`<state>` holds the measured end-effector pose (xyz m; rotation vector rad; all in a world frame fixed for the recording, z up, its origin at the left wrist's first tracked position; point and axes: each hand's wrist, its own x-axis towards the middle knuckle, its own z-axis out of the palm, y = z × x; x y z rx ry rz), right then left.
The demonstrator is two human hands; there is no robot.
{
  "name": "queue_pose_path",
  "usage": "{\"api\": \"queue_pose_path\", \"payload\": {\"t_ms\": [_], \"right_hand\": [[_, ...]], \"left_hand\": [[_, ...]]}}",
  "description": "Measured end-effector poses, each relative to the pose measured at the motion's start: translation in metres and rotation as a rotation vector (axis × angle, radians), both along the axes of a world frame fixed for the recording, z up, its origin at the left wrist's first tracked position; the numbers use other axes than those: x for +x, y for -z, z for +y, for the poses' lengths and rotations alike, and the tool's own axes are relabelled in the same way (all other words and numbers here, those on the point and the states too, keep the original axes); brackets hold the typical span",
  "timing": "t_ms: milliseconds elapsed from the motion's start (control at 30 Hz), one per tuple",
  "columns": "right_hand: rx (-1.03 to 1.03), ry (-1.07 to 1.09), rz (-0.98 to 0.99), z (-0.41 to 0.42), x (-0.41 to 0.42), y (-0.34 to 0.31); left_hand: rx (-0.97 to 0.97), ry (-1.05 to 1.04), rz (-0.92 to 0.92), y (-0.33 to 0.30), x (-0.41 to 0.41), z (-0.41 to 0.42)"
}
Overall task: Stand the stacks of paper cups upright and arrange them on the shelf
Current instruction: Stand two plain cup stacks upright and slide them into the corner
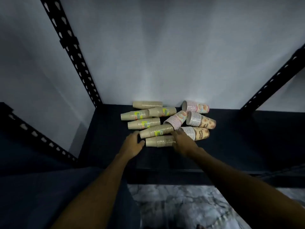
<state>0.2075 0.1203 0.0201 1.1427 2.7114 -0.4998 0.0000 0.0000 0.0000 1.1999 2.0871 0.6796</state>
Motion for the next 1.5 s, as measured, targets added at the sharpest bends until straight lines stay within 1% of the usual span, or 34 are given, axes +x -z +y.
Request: {"api": "queue_pose_path", "payload": {"t_ms": [33, 133, 200, 267, 367, 533, 667, 767, 900, 1033, 1067, 1133, 1167, 1233, 1333, 1400, 1500], "right_hand": [[0.038, -0.047, 0.011, 0.003, -0.002, 0.009], [0.198, -0.180, 0.028, 0.016, -0.005, 0.038], [0.269, -0.219, 0.019, 0.020, -0.008, 0.051], [0.316, -0.249, 0.036, 0.025, -0.007, 0.058], [0.336, -0.289, 0.079, 0.032, -0.004, 0.063], [0.315, -0.284, 0.166, 0.031, -0.004, 0.074], [0.368, -0.277, 0.208, 0.028, -0.002, 0.086], [0.360, -0.253, 0.298, 0.018, 0.002, 0.095], [0.416, -0.218, 0.522, 0.002, 0.012, 0.110], [0.319, 0.041, 0.920, -0.013, 0.019, 0.125], [0.279, 0.078, 0.993, -0.016, 0.018, 0.127], [0.181, 0.116, 1.057, -0.014, 0.013, 0.132], [0.108, 0.137, 1.063, -0.013, 0.009, 0.133], [-0.035, 0.164, 1.085, -0.007, 0.002, 0.135], [-0.154, 0.137, 1.080, -0.001, -0.013, 0.132], [-0.236, 0.107, 1.083, -0.005, -0.022, 0.128], [-0.326, 0.099, 1.126, -0.012, -0.028, 0.130]], "left_hand": [[0.060, -0.020, -0.004, 0.011, 0.000, 0.006], [0.132, -0.064, -0.016, 0.037, -0.003, 0.019], [0.202, -0.098, -0.056, 0.055, -0.009, 0.025], [0.269, -0.083, -0.073, 0.068, -0.015, 0.028], [0.371, -0.048, -0.077, 0.091, -0.025, 0.029], [0.508, 0.002, 0.079, 0.116, -0.028, 0.030], [0.563, -0.024, 0.073, 0.117, -0.027, 0.030], [0.576, -0.061, 0.025, 0.114, -0.022, 0.022], [0.642, -0.109, -0.143, 0.103, -0.018, 0.012], [0.770, -0.248, -0.374, 0.091, -0.012, -0.001], [0.815, -0.263, -0.405, 0.086, -0.011, -0.004], [0.910, -0.283, -0.422, 0.071, -0.009, -0.006], [0.946, -0.295, -0.402, 0.062, -0.009, -0.007], [0.976, -0.295, -0.300, 0.044, -0.008, -0.008], [0.932, -0.214, -0.104, 0.028, -0.003, -0.010], [0.915, -0.180, -0.047, 0.026, 0.003, -0.010], [0.903, -0.160, -0.022, 0.026, 0.008, -0.007]]}}
